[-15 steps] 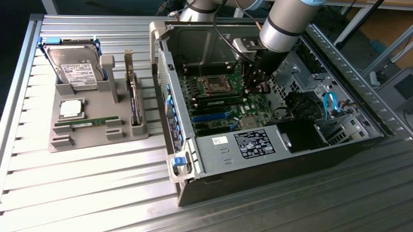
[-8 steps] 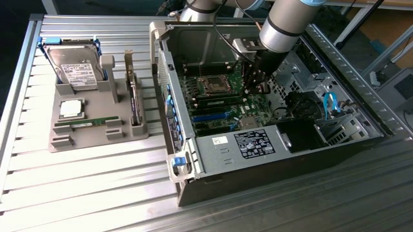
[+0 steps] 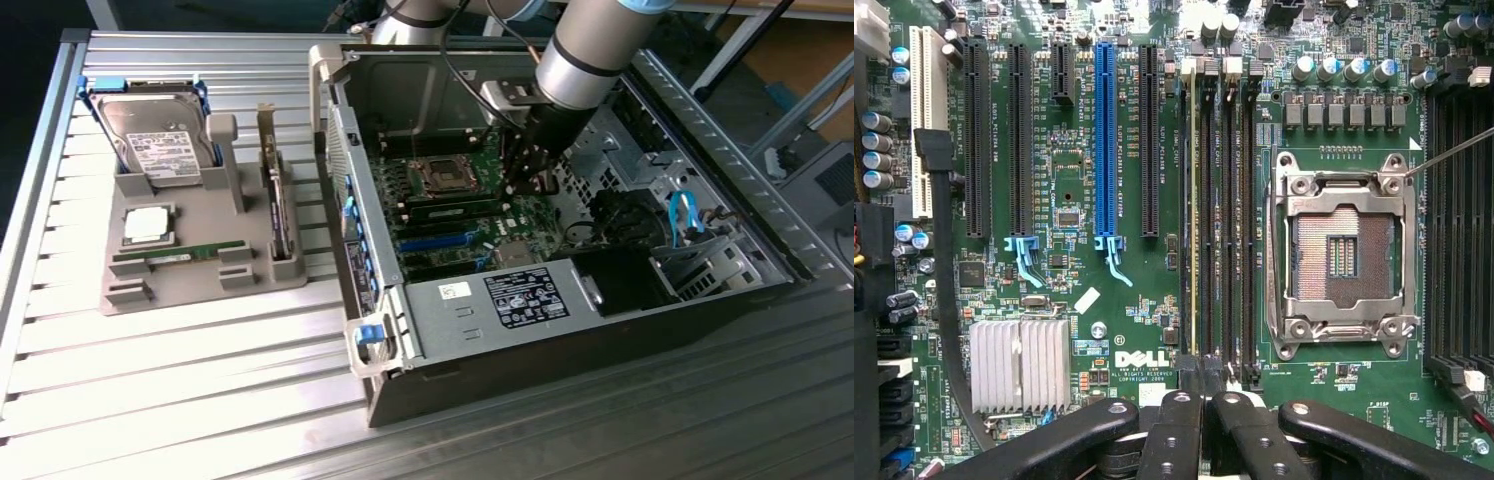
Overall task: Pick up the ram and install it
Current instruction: 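Press down the ram until it locks into place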
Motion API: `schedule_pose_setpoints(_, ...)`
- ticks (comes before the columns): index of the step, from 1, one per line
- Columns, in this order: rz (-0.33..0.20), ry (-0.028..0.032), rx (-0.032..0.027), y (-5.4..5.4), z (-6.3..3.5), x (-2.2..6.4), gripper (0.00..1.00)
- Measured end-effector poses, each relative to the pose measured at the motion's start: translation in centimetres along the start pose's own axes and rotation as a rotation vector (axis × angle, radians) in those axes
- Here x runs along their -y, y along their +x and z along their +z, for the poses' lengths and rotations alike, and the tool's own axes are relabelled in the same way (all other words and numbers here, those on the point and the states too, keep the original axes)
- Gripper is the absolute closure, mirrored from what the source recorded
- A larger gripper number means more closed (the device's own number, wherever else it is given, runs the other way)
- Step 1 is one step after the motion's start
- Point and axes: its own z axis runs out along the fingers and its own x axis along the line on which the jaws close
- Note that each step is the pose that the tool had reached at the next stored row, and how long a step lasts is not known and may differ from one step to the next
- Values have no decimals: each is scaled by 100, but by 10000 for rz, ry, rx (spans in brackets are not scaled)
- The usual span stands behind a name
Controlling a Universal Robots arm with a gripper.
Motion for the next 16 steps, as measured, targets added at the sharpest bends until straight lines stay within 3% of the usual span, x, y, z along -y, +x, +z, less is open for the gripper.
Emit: schedule_pose_setpoints(16,0,0,1,0,10,0,90)
